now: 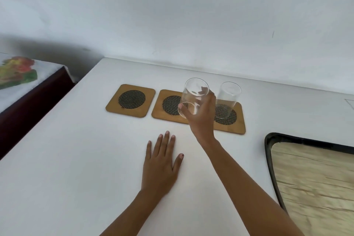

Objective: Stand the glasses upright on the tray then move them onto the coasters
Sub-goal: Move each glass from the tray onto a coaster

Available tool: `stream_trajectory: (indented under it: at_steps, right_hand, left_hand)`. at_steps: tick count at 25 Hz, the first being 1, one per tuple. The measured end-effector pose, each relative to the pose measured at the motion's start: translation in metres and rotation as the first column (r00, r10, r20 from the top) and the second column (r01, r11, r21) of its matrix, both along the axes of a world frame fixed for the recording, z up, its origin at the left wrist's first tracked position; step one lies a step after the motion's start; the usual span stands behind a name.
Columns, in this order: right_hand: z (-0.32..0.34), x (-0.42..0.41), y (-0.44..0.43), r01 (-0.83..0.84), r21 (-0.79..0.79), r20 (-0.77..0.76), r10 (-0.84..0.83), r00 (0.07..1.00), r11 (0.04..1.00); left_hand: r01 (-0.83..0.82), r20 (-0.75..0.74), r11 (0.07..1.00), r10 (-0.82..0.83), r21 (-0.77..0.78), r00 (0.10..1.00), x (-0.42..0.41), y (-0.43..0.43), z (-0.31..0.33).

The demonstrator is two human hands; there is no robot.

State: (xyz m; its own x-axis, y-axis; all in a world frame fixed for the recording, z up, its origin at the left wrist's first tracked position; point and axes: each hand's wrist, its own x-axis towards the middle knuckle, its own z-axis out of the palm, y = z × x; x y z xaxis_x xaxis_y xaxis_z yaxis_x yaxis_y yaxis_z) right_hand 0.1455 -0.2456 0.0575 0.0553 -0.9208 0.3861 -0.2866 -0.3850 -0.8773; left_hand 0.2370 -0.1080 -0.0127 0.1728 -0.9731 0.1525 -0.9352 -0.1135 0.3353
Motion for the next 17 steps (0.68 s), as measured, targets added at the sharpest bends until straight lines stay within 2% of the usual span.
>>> stream_trajectory:
  at_steps: [4,17]
  right_hand:
    - [-0.013,0.030,-0.025,-0.049,0.026,-0.042,0.050,0.998,0.998]
    - [-0.032,0.055,-0.055,0.015,0.020,-0.174,-0.011,0.985,1.000]
  left_hand:
    - [0.010,-0.019,1.000,-0.010,0.010,1.000,0.000,0.001,-0.001]
    - [-0.001,-0.039,1.000,0.002,0.030,0.999,0.000,-0.001,-0.001]
